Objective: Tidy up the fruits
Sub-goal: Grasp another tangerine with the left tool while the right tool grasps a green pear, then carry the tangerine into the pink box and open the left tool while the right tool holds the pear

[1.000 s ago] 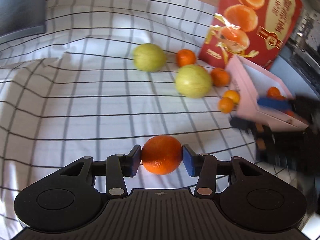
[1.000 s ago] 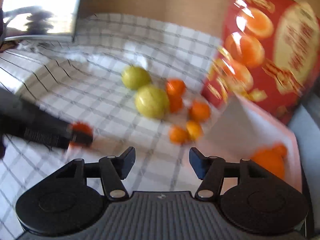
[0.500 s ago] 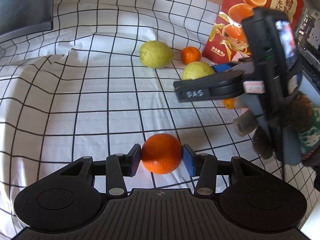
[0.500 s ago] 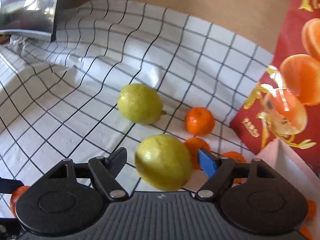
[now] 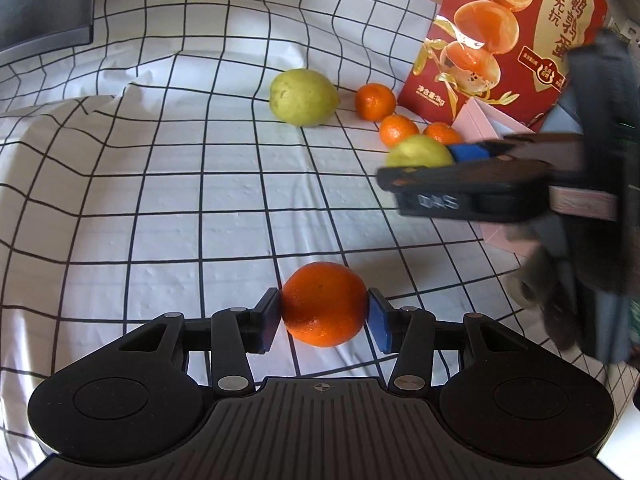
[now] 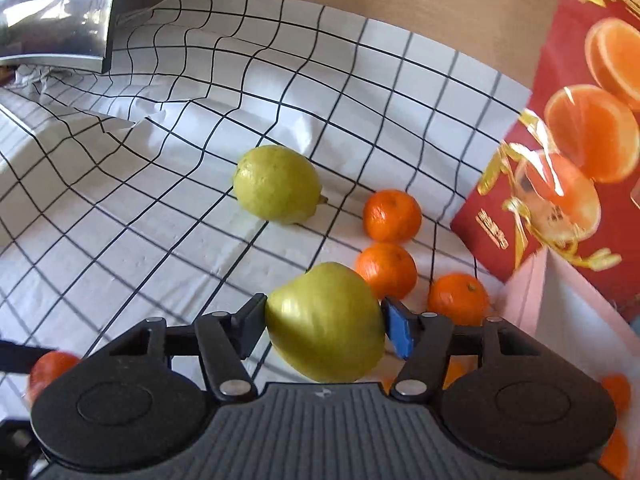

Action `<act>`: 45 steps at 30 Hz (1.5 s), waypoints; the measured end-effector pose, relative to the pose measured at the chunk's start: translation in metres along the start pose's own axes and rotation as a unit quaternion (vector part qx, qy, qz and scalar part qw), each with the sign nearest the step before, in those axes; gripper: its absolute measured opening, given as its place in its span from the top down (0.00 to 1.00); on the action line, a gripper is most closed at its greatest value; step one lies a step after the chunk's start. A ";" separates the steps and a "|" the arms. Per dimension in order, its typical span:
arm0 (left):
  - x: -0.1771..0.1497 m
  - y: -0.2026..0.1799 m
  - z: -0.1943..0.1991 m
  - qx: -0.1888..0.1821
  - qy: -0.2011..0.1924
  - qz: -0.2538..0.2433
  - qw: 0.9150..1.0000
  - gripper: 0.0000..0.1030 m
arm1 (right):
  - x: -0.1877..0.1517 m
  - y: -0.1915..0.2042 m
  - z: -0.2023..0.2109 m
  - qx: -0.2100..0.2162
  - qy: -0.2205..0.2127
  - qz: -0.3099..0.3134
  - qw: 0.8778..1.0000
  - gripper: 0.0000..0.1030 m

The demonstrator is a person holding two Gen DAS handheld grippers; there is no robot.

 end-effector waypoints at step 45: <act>-0.017 -0.033 -0.008 0.037 -0.003 -0.057 0.998 0.48 | -0.143 -0.007 0.054 0.055 0.009 -0.109 0.992 0.12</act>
Point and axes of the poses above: each gripper's, at about its wrist camera, not at the fingertips, and z roughly against the way its jaws point, y to its left, x to its top, the point moved 6 cm from there along -z, roughly the way its jaws point, and after that the axes turned 15 degrees about y, right-handed, at the moved point
